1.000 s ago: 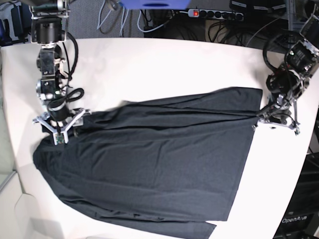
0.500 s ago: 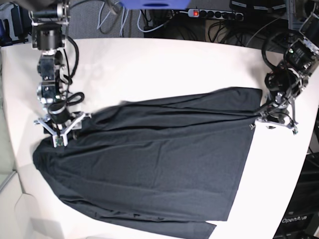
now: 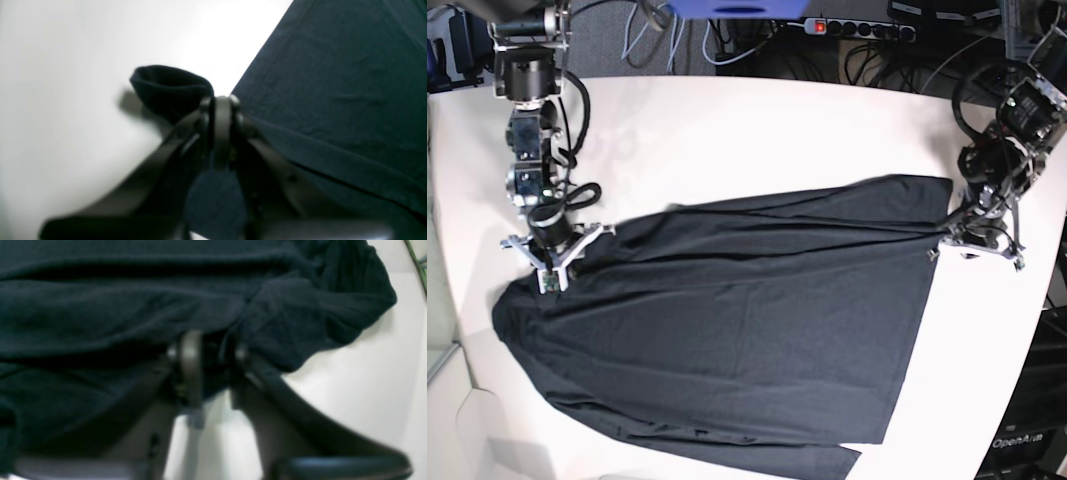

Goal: Fold the T-shirt properly
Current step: 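Hold the raised edge with both grippers, pulling it taut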

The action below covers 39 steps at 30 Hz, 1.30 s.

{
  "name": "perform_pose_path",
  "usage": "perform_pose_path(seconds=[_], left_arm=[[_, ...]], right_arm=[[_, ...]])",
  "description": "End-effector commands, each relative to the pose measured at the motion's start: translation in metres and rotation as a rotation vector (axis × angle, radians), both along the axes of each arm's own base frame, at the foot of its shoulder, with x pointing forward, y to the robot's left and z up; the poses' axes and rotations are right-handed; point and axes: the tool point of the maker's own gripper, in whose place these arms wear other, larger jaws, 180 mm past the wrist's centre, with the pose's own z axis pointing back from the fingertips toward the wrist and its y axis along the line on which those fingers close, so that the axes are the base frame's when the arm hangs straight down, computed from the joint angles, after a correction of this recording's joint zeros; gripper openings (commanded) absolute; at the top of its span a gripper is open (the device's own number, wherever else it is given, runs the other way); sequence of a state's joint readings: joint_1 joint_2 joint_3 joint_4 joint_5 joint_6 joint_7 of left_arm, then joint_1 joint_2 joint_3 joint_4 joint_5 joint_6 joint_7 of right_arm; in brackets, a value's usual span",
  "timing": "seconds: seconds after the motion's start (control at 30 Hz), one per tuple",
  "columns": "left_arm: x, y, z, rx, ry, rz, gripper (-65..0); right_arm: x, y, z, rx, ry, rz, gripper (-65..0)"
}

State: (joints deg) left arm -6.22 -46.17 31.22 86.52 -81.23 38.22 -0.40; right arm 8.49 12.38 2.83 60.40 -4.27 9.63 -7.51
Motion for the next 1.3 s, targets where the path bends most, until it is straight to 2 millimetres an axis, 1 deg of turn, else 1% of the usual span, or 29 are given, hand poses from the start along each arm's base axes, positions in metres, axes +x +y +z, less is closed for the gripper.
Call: perform_pose_path(seconds=[0.0,0.07,0.17,0.23,0.37,0.43,0.53,0.6,0.77,0.87,0.93,1.0,1.07,1.23,1.27], left_arm=[[0.011,0.008,0.019,0.036,-0.058,-0.003,-65.0],[0.011,0.008,0.019,0.036,-0.058,-0.003,-65.0],[0.011,0.008,0.019,0.036,-0.058,-0.003,-65.0],[0.011,0.005,0.020,0.031,-0.061,-0.009,-65.0],[0.014,-0.001,0.026,0.020,-0.078,-0.023,-65.0],[0.014,-0.002,0.028,0.016,-0.083,-0.024,-65.0],[0.015,-0.007,0.031,0.009,-0.091,-0.033,-65.0],[0.015,-0.008,0.031,0.007,-0.092,-0.034,-65.0],[0.015,-0.010,0.029,-0.001,-0.090,-0.035,-65.0],[0.016,-0.022,0.030,-0.026,-0.100,-0.045,-65.0],[0.016,-0.024,0.029,-0.028,-0.098,-0.049,-65.0],[0.016,-0.025,0.029,-0.031,-0.098,-0.049,-65.0],[0.017,-0.033,0.030,-0.051,-0.106,-0.054,-65.0],[0.017,-0.038,0.028,-0.063,-0.106,-0.057,-65.0],[0.017,-0.038,0.028,-0.063,-0.105,-0.058,-65.0]], right_arm=[[-0.001,-0.009,0.000,-0.028,0.026,-0.005,-61.8],[-0.001,-0.009,0.000,-0.028,0.027,-0.005,-65.0],[0.000,-0.012,0.003,-0.029,0.017,-0.011,-65.0],[0.001,-0.021,0.015,-0.032,-0.015,-0.036,-65.0],[0.000,-0.031,0.036,-0.037,-0.075,-0.068,-65.0],[0.004,-0.033,0.046,-0.041,-0.101,-0.072,-65.0],[0.006,-0.034,0.054,-0.051,-0.120,-0.068,-65.0],[0.006,-0.034,0.058,-0.053,-0.129,-0.065,-65.0],[0.005,-0.035,0.056,-0.056,-0.124,-0.065,-65.0],[0.005,-0.042,0.060,-0.070,-0.132,-0.067,-65.0],[0.006,-0.045,0.062,-0.071,-0.137,-0.074,-65.0],[0.006,-0.055,0.067,-0.073,-0.146,-0.101,-65.0],[0.004,-0.064,0.069,-0.073,-0.152,-0.126,-65.0],[0.004,-0.068,0.068,-0.072,-0.151,-0.137,-65.0],[0.006,-0.069,0.071,-0.075,-0.158,-0.137,-65.0]])
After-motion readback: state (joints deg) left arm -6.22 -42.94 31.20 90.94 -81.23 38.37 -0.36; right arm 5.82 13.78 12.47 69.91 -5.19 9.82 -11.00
